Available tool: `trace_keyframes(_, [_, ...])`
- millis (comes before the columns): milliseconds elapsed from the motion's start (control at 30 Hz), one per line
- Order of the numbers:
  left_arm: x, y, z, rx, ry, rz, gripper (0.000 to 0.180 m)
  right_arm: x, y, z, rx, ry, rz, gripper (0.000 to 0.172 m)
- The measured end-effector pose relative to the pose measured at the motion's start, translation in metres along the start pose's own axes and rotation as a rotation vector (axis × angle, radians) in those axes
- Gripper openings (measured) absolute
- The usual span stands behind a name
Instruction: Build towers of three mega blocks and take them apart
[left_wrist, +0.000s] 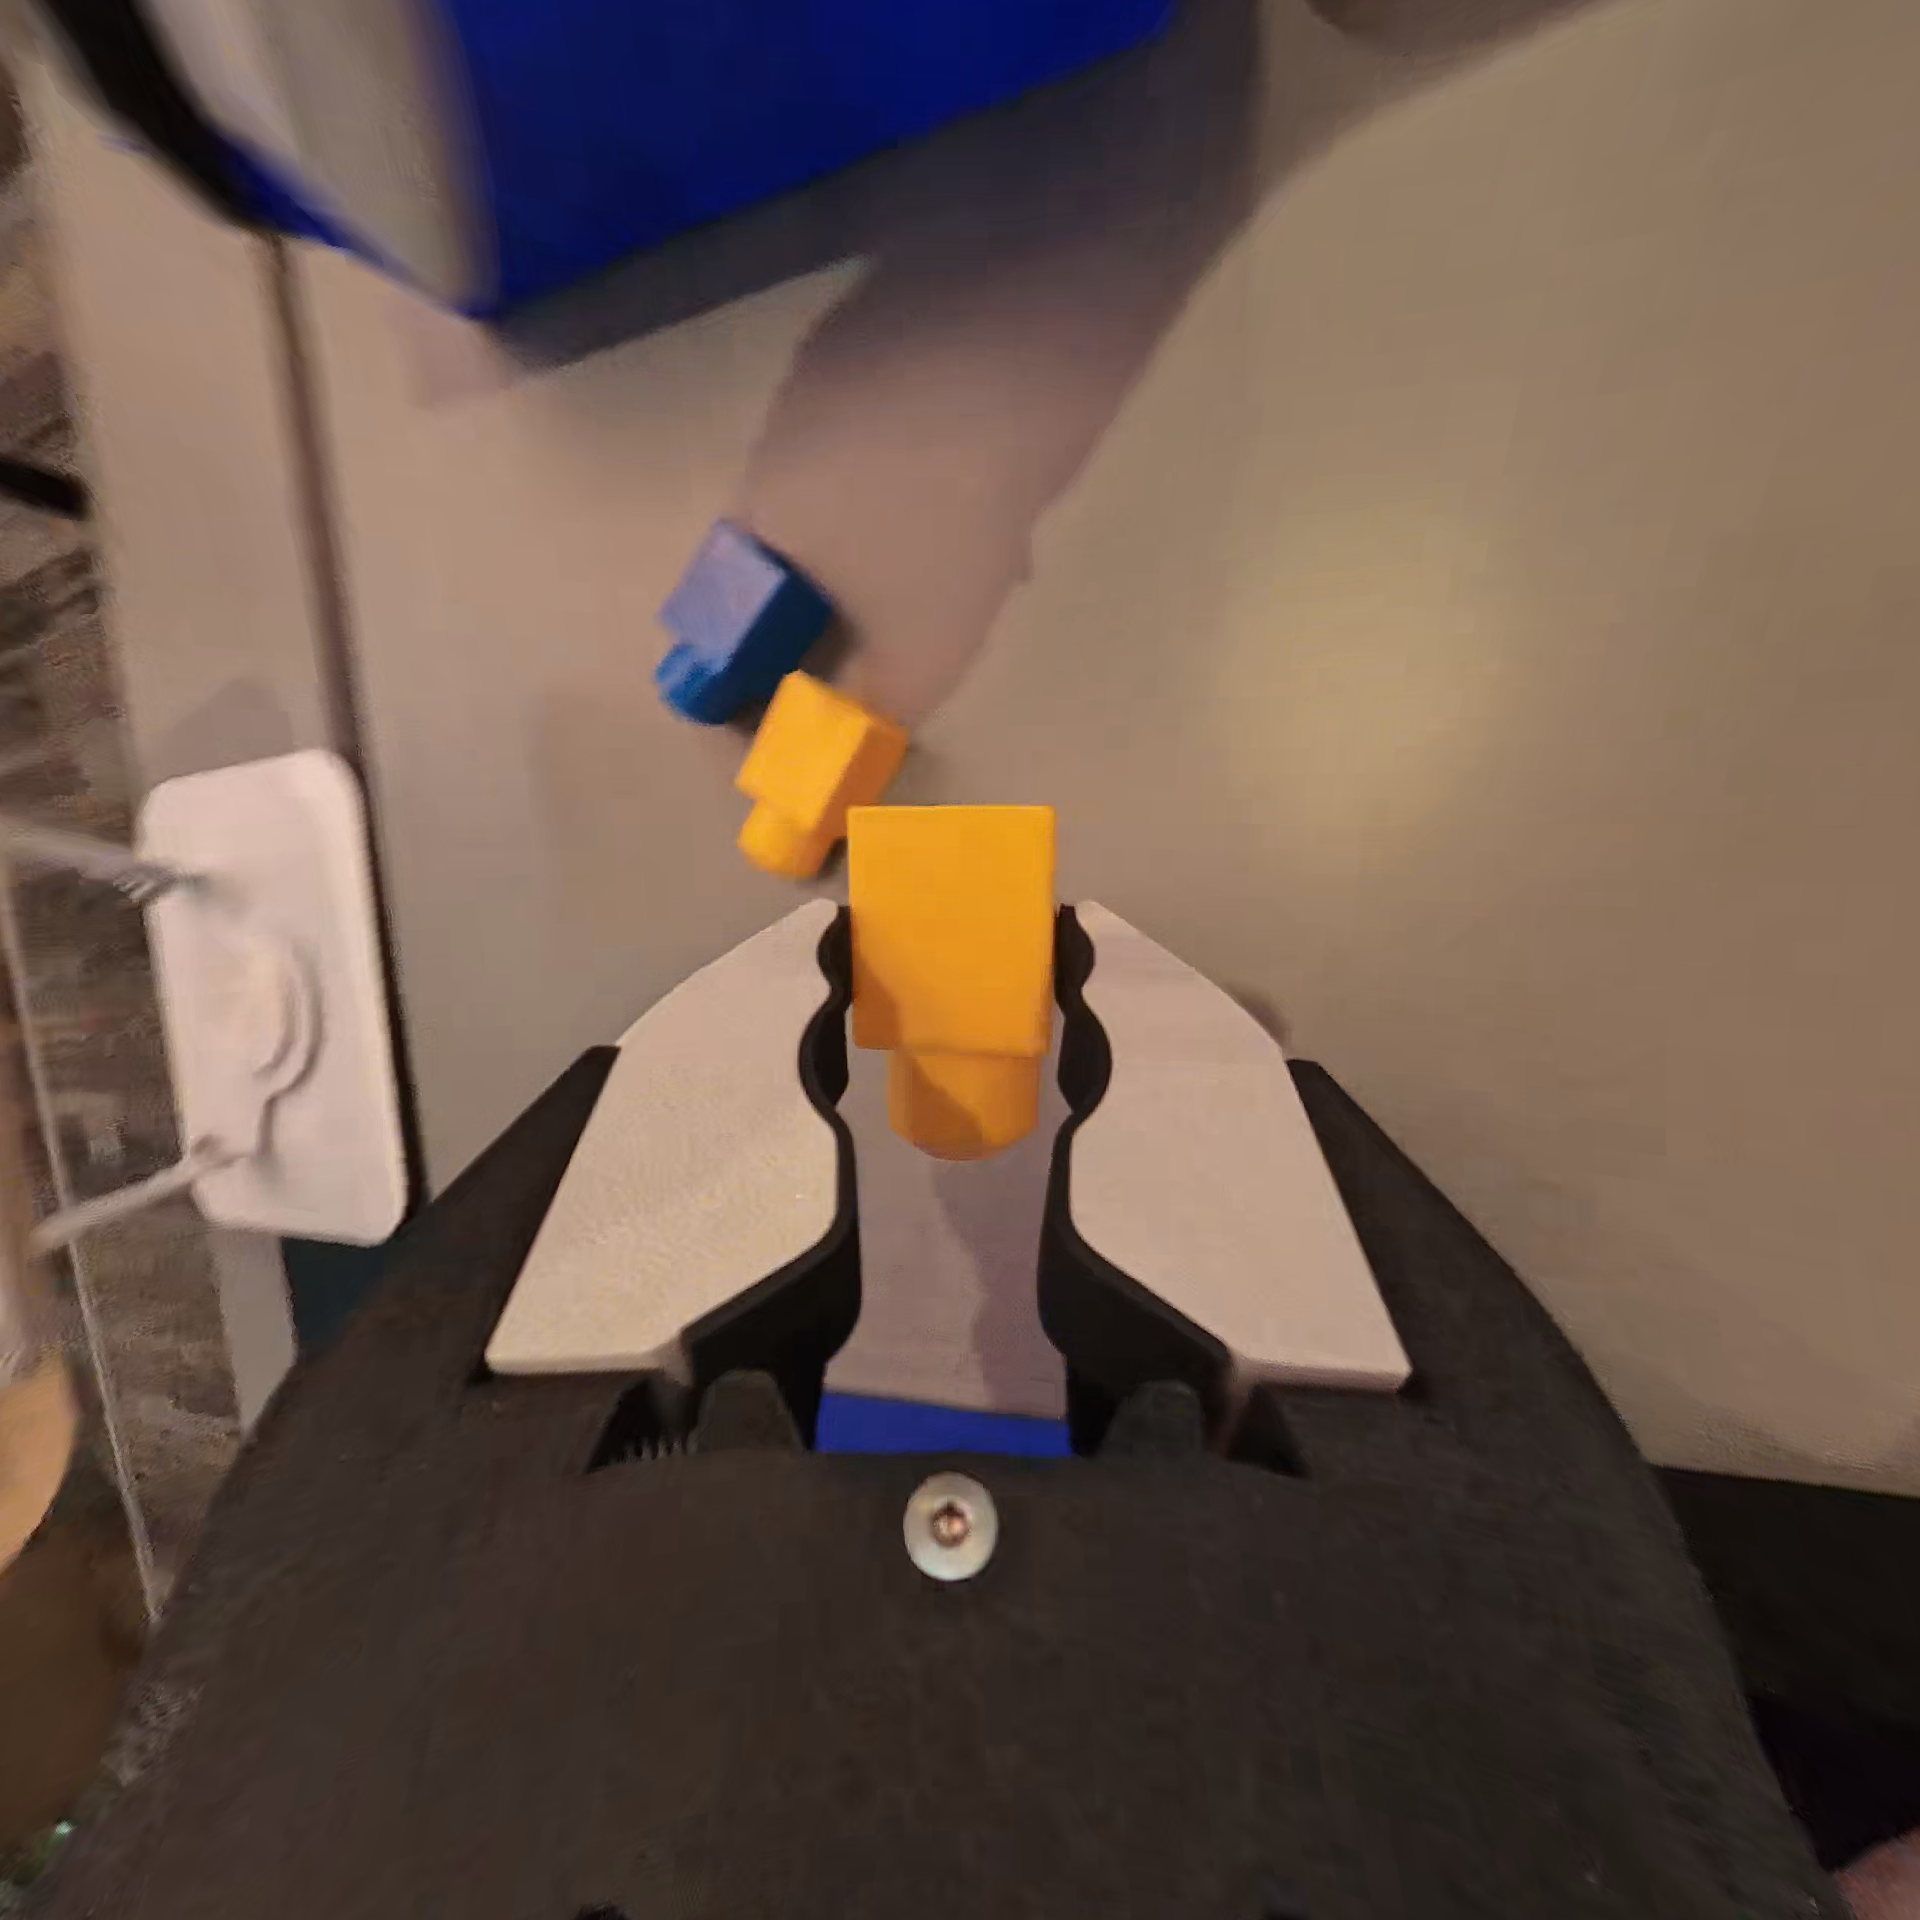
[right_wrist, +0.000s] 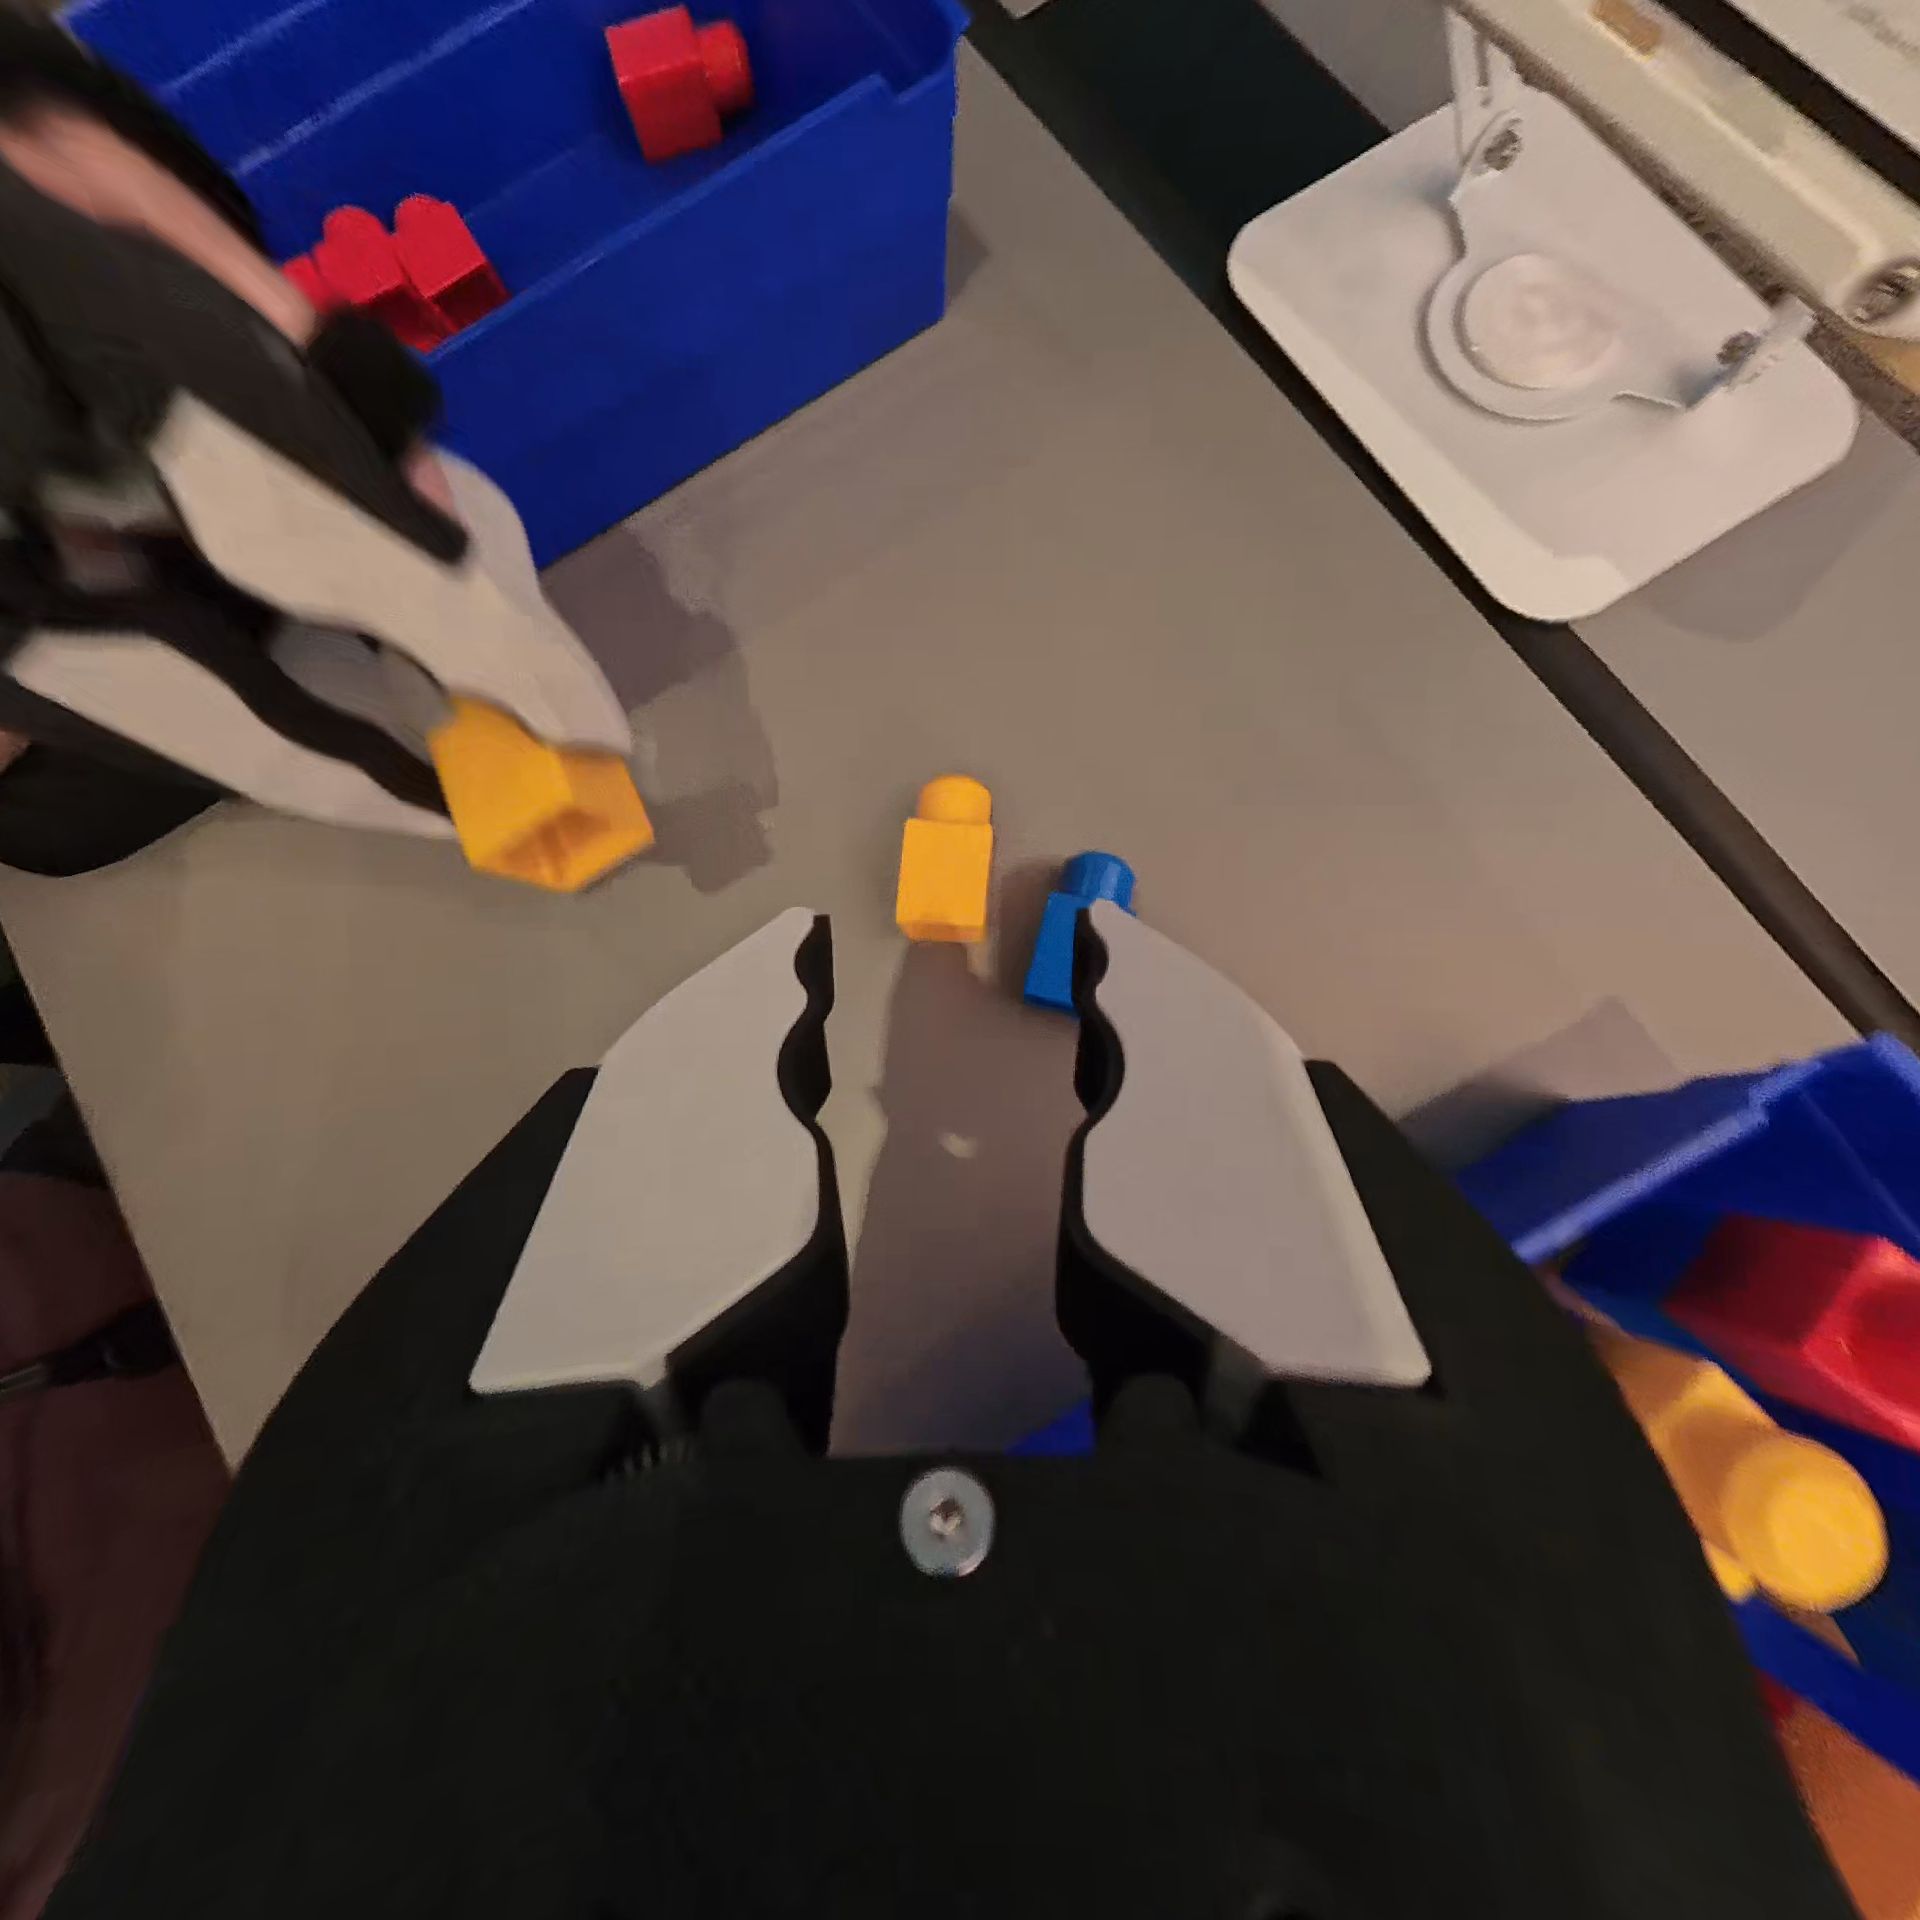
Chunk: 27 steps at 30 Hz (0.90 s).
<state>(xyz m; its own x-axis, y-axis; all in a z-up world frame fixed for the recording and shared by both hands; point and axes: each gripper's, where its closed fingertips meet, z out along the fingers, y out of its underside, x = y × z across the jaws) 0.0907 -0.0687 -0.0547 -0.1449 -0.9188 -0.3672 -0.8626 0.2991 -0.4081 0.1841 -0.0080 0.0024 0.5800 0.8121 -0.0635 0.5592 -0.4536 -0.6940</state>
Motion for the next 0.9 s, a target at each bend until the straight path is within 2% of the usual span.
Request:
trace_keyframes(33, [0.009,-0.002,0.015,-0.031,0.035,0.026,0.037,0.003,0.003,-0.008,0.003,0.007,0.012,0.046])
trace_keyframes(100, [0.027,-0.003,0.037,-0.098,0.107,0.044,0.037,0.008,0.007,-0.021,0.013,0.017,0.027,0.046])
trace_keyframes(267, [0.054,-0.009,0.073,-0.108,0.228,0.071,0.037,0.022,0.020,-0.030,0.007,0.020,0.085,0.046])
trace_keyframes(533, [0.066,-0.006,0.090,-0.078,0.330,0.015,0.037,0.026,0.043,-0.011,-0.131,-0.007,0.085,0.048])
trace_keyframes(733, [0.048,-0.006,0.074,-0.044,0.279,-0.044,0.053,0.016,0.043,0.006,-0.175,-0.044,0.038,0.048])
trace_keyframes(900, [0.009,0.000,0.021,-0.030,0.071,-0.066,0.056,-0.001,0.037,0.035,-0.204,-0.084,-0.022,0.048])
